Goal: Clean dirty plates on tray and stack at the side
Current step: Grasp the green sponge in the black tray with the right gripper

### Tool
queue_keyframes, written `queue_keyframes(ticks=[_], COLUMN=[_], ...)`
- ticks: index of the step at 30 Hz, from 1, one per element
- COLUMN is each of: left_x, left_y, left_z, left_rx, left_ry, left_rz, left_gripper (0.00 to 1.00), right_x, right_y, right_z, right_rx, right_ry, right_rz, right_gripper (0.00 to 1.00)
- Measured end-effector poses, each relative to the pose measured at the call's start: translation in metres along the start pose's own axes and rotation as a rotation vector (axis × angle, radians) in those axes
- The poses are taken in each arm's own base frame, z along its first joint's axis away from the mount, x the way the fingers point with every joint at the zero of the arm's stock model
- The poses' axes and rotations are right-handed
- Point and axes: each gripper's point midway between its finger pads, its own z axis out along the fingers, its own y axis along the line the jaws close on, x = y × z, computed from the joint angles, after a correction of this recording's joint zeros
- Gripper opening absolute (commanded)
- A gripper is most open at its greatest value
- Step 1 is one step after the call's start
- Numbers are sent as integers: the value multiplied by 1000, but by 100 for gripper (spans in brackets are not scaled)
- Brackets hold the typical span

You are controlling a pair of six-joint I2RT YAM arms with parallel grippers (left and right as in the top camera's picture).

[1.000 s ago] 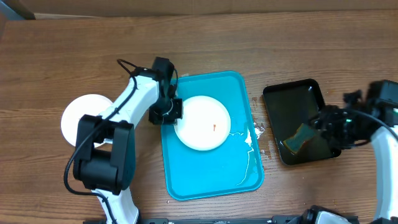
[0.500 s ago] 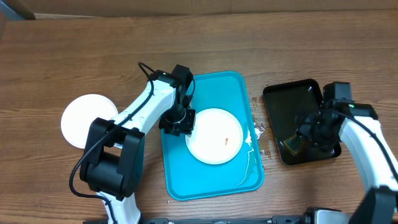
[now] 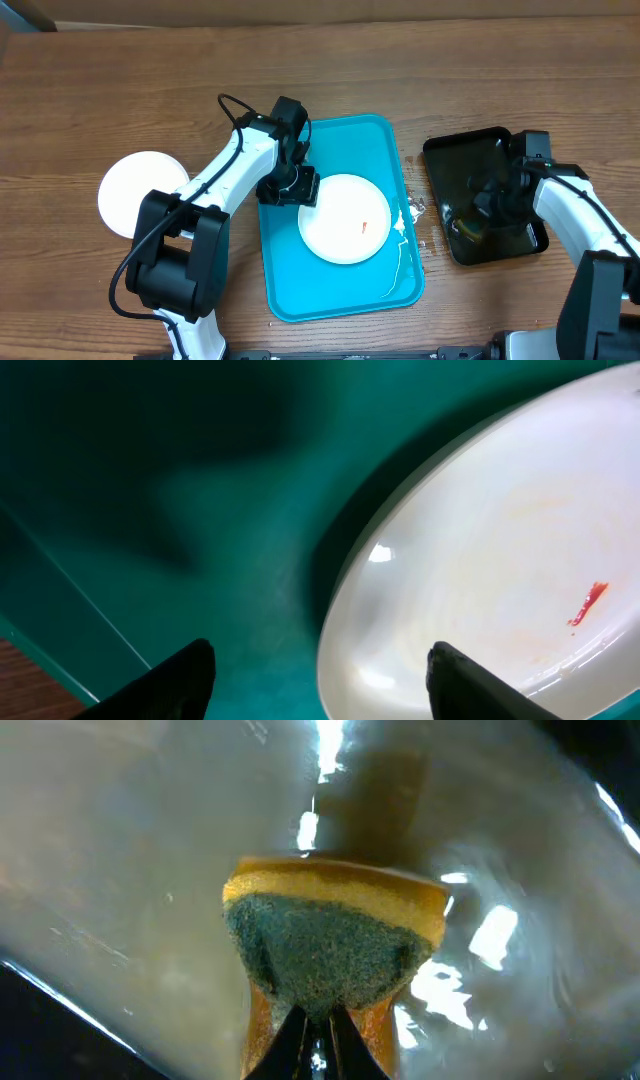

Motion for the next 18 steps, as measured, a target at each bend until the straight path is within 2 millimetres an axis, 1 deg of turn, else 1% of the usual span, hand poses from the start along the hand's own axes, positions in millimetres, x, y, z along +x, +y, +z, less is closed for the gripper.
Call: queue_keyframes(ticks=[1, 2, 4, 6, 7, 10, 12, 13, 16, 18], left_x=[0, 0, 0, -1, -1, -1, -1, -1, -2, -1], left_y=[0, 0, 0, 0, 0, 1, 2, 2, 3, 3], left_z=[0, 0, 0, 0, 0, 0, 0, 0, 0, 0], left_rx=[0, 0, 0, -2, -3, -4, -10, -13, -19, -20], left_ry=[-1, -2, -2, -3, -4, -4, -5, -6, -8, -7], left_rz=[0, 4, 16, 20, 20, 24, 24, 23, 24, 23], left_gripper=[69, 70, 71, 70, 70, 72, 72, 72, 72, 72], right_x=[1, 3, 10, 11, 11, 10, 11, 10, 9, 13], right_y=[1, 1, 1, 2, 3, 4, 3, 4, 3, -1], right_z=[0, -2, -9, -20, -25, -33, -31, -28, -12, 1], right_rx=[-3, -2, 3, 13, 16, 18, 19, 14, -6, -10], right_ry=[7, 20, 64, 90, 96, 101, 103, 94, 58, 50], right_rz=[-9, -22, -46, -66, -74, -79, -81, -80, -51, -22], right_gripper=[6, 15, 41, 59, 62, 64, 66, 64, 50, 34])
